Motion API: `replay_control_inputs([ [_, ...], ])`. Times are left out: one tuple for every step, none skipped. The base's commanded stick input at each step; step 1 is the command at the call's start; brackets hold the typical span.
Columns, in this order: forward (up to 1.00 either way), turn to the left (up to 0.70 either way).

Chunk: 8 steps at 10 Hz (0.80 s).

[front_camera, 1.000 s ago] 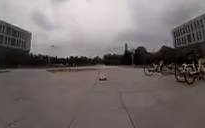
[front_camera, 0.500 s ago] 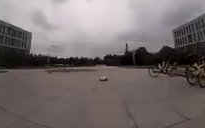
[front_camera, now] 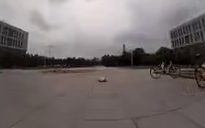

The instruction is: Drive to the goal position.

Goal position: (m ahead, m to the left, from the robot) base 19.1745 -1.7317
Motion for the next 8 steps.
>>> replay_control_inputs([
  [1.0,0.0],
  [1.0,0.0],
  [1.0,0.0],
  [1.0,0.0],
  [1.0,0.0],
  [1.0,0.0],
  [1.0,0.0],
  [1.0,0.0],
])
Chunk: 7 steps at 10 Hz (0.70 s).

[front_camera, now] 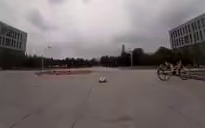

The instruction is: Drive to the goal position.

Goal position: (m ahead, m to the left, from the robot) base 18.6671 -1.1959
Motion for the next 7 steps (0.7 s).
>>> replay_control_inputs([
  [1.0,0.0],
  [1.0,0.0],
  [1.0,0.0],
  [1.0,0.0],
  [1.0,0.0],
  [1.0,0.0],
  [1.0,0.0],
])
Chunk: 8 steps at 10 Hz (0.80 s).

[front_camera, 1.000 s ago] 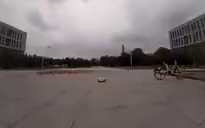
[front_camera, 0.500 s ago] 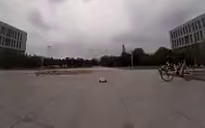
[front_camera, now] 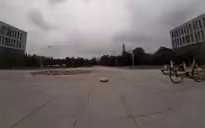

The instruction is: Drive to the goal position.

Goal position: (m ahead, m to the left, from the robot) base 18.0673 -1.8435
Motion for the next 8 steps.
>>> replay_control_inputs([
  [1.0,0.0],
  [1.0,0.0],
  [1.0,-0.17],
  [1.0,-0.12],
  [1.0,0.0],
  [1.0,0.0],
  [1.0,0.0],
  [1.0,0.0],
])
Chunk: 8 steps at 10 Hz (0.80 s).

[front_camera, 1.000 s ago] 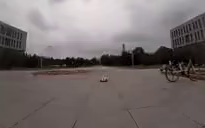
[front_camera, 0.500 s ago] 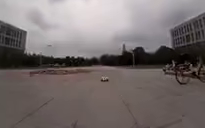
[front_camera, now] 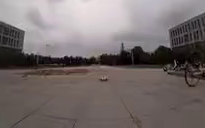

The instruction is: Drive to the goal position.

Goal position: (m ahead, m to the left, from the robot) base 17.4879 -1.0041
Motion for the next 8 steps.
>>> replay_control_inputs([
  [1.0,0.0],
  [1.0,0.0],
  [1.0,0.0],
  [1.0,0.0],
  [1.0,0.0],
  [1.0,0.0],
  [1.0,0.0],
  [1.0,0.0],
])
